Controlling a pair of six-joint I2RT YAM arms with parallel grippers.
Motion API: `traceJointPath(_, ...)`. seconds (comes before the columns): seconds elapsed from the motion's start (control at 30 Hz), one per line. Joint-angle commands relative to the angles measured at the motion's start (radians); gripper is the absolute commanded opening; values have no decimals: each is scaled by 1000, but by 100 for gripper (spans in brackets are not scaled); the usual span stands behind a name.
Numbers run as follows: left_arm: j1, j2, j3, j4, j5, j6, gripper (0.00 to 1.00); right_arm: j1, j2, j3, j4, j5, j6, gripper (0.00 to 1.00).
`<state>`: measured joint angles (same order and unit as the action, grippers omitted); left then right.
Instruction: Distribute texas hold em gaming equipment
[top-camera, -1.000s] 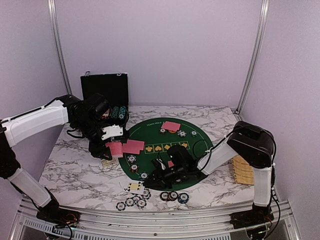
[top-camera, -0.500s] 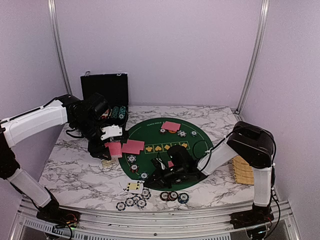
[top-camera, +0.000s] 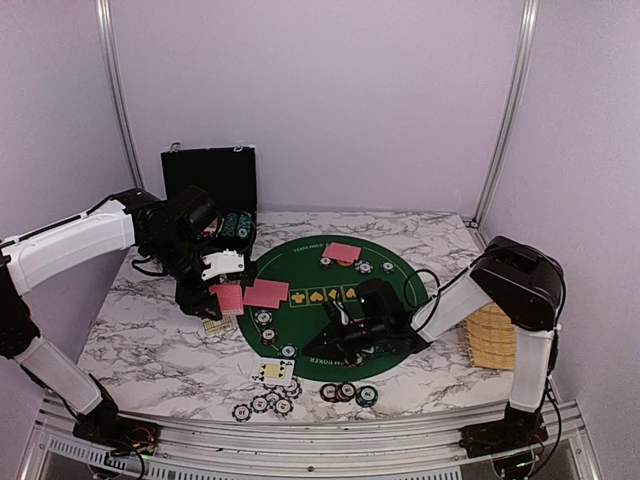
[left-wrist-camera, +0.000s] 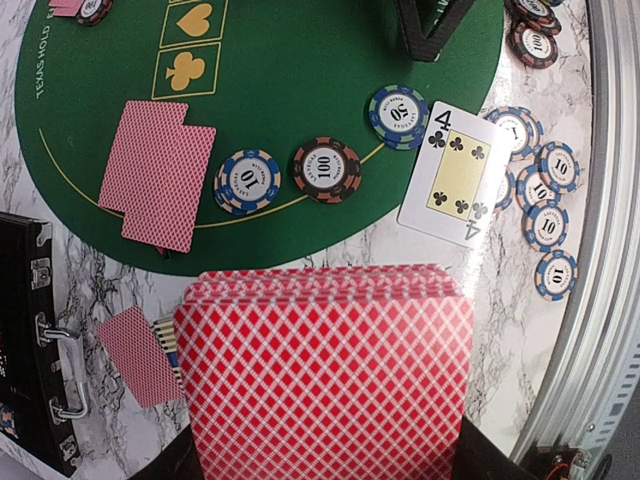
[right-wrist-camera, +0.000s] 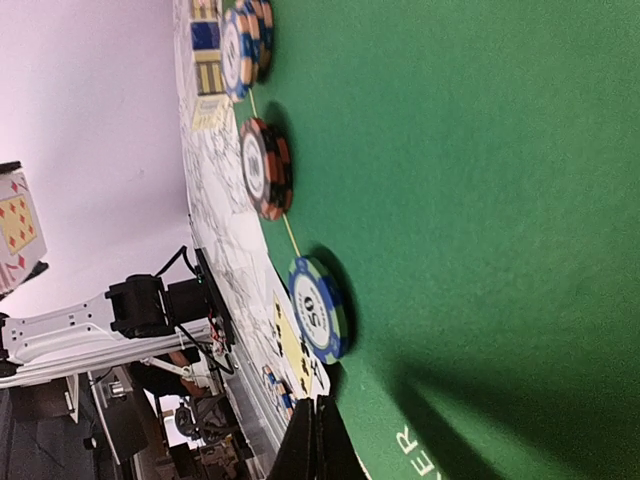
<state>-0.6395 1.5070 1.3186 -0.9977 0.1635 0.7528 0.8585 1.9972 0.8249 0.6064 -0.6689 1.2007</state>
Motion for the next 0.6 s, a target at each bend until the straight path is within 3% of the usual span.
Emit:
traceJointPath(0.0, 6, -27, -1, -24, 2, 11, 0, -51, -83, 1, -50, -15, -53, 0)
traceJointPath(0.13, 6, -26, 1, -24, 7, 11, 0, -40, -97, 74, -233, -9, -165, 0)
traceJointPath(0.17, 6, -25, 1, -24, 8, 11, 0, -29, -93, 91, -269, -3, -188, 4)
traceJointPath(0.33, 4, -26, 0, -24, 5, 12, 0, 15, -43, 127, -304, -16, -209, 42)
traceJointPath(0.43, 6, -27, -1, -23, 4, 14, 0, 35, -6, 152, -326, -26, -228, 51)
traceJointPath(0.57, 6, -27, -1, -24, 7, 14, 0, 50, 23, 178, -347, -42, -235, 53)
